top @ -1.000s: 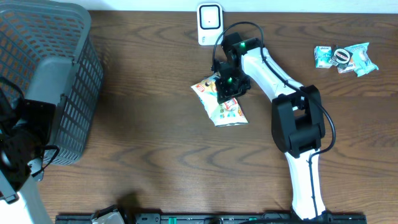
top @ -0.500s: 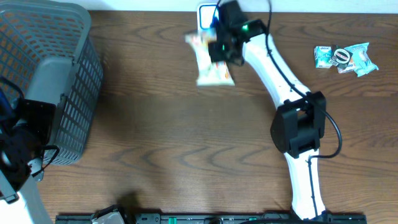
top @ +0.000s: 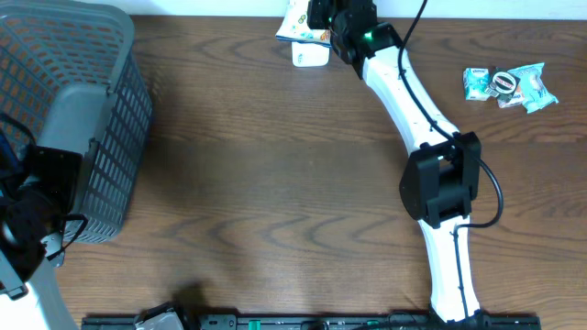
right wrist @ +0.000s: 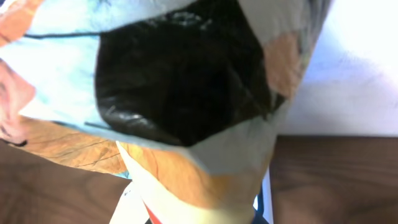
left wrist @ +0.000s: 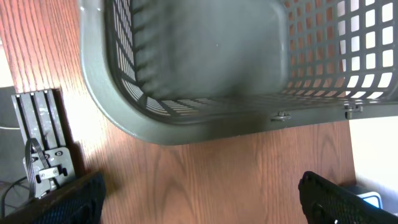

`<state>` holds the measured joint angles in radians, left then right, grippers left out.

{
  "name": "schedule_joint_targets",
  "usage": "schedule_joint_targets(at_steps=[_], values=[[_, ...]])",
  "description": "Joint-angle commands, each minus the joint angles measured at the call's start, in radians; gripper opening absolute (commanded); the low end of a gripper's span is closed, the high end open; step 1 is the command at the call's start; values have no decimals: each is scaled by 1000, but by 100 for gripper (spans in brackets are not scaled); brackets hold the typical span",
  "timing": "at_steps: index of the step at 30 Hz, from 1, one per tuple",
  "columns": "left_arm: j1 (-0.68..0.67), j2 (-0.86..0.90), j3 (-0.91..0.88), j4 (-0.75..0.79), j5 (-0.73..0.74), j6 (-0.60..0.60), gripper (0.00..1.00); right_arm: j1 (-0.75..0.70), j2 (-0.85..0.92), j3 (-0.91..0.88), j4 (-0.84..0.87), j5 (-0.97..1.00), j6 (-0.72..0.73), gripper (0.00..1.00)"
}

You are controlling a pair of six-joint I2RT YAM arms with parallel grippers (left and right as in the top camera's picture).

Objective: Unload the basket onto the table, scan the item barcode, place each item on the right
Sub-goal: 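Raise the snack bag's barcode to the scanner window, then carry the snack bag right and drop it on the scanned packs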

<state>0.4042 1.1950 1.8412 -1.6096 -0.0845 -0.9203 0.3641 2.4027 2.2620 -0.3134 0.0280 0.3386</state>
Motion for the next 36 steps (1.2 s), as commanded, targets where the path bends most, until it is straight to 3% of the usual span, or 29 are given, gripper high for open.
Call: schedule_joint_targets(at_steps=[1, 12, 18, 24, 25, 27, 29, 30, 32, 36], values=[[5, 0, 6, -47, -10, -5, 98, 4, 42, 13, 8, 70, -34, 1], [5, 0, 6, -47, -10, -5, 98, -40, -16, 14, -76, 158, -64, 1], [5, 0, 6, -47, -10, -5, 98, -180, -114, 14, -290, 217, -61, 1], [5, 0, 6, -47, -10, -5, 97, -319, -125, 13, -510, 285, -170, 1], [5, 0, 6, -47, -10, -5, 98, -344, -124, 11, -545, 284, -181, 5], [5, 0, 6, -47, -10, -5, 98, -386, -124, 11, -602, 284, -183, 27], [5, 0, 6, -47, -10, -5, 98, -418, -124, 11, -639, 274, -182, 71], [5, 0, 6, -47, -10, -5, 98, -431, -124, 11, -656, 257, -182, 88], [5, 0, 6, -47, -10, -5, 98, -451, -126, 11, -690, 219, -182, 99], [5, 0, 6, -47, -10, -5, 98, -463, -146, 11, -757, 190, -140, 99]])
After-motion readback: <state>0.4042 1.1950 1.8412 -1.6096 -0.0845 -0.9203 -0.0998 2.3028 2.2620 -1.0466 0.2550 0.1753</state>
